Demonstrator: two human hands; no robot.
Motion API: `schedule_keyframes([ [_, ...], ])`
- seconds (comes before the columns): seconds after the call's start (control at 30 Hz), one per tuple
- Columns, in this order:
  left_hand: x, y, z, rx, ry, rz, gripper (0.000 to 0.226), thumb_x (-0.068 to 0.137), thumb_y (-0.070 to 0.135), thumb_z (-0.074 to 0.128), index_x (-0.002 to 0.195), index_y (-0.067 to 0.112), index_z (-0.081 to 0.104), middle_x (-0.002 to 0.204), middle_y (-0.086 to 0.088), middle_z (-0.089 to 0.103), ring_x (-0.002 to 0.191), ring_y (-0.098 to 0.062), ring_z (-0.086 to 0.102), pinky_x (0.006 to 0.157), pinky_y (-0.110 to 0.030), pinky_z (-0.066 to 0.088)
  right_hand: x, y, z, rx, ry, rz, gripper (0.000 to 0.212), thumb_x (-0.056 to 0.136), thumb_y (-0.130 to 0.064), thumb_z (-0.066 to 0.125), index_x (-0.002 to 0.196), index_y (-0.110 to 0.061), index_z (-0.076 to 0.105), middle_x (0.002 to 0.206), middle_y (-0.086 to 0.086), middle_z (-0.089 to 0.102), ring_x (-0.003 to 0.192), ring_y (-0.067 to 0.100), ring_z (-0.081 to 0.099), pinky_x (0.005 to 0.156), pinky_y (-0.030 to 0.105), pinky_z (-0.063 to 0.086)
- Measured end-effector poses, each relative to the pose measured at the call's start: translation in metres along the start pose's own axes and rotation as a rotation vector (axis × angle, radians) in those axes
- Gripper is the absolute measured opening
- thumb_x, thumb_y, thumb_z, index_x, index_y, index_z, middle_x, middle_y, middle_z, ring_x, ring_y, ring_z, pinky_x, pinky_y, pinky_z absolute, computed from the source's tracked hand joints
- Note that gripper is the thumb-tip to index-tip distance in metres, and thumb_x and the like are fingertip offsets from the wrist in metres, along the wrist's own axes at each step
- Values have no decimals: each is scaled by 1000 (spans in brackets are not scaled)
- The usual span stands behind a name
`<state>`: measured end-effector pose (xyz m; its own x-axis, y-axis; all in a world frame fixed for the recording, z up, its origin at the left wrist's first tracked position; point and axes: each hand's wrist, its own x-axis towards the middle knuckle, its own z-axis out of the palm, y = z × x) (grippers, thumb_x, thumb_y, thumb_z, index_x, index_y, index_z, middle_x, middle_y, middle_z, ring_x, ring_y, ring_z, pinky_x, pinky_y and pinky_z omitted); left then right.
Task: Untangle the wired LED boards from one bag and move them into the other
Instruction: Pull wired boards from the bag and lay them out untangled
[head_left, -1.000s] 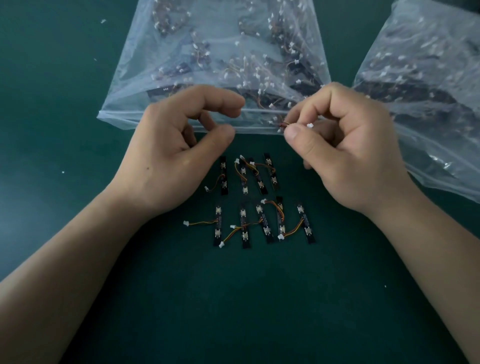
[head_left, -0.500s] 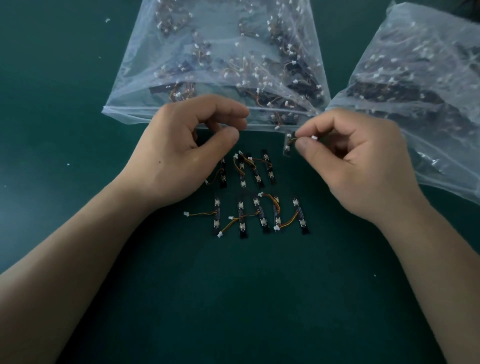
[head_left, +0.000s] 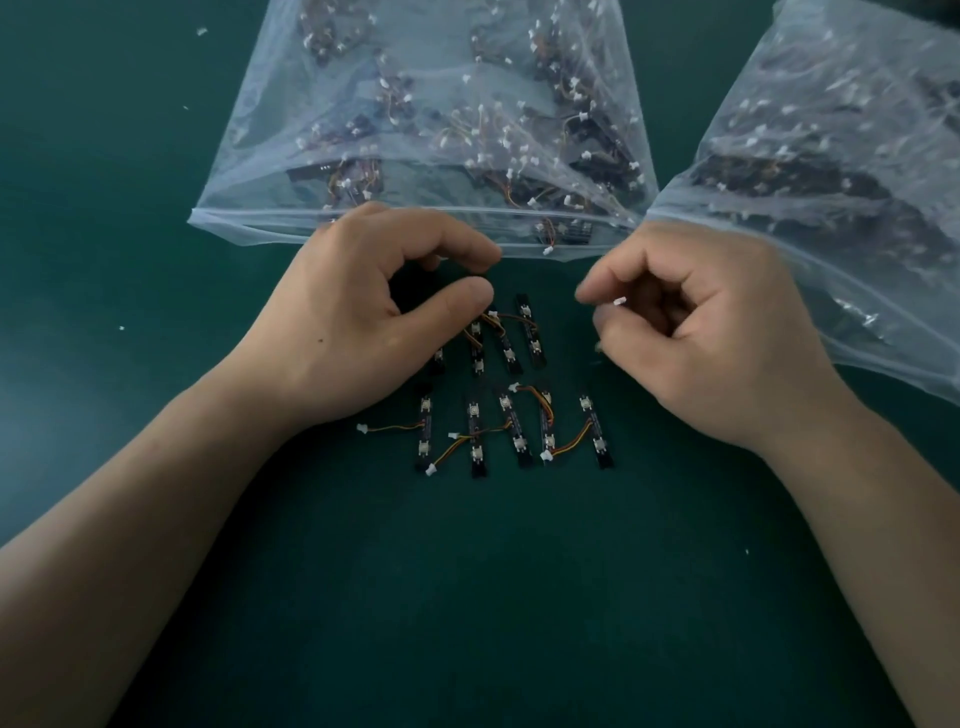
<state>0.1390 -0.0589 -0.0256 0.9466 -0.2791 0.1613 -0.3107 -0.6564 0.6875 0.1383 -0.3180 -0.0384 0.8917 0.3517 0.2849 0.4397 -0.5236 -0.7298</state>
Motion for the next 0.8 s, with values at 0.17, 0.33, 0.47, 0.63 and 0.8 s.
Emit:
schedule_keyframes([
  [0.17,0,0,0,3,-3,7,22,93,42,66,114,40,74,93,48,59,98,8,58,83,-4,37,1,1,0,199,25,71,27,88,-13,81,103,-32,70,92,-9,76,79,16,73,68,13,50],
  [0.33,1,0,0,4,-4,10,23,93,42,67,114,39,74,95,48,59,98,6,59,84,-4,39,3,1,-2,106,21,82,18,86,-22,84,93,-35,75,85,-12,75,71,14,69,63,13,46],
  [0.47,0,-1,0,8,-1,19,22,93,42,67,113,40,74,95,47,59,98,8,58,83,-2,37,3,0,-3,7,30,28,19,87,-13,85,92,-29,77,88,-13,73,74,12,66,66,10,43],
  [0.63,0,-2,0,-6,3,25,21,92,42,67,112,41,73,97,50,58,97,12,58,81,-1,36,2,-3,-2,-50,44,48,18,85,-14,86,92,-28,77,81,-20,69,71,2,63,67,7,42],
  [0.8,0,-2,0,-8,-2,22,21,92,42,67,112,41,74,97,49,58,98,9,59,82,-2,37,2,-5,-3,-151,14,32,14,86,-14,86,94,-21,79,85,-21,67,75,2,63,71,6,41],
])
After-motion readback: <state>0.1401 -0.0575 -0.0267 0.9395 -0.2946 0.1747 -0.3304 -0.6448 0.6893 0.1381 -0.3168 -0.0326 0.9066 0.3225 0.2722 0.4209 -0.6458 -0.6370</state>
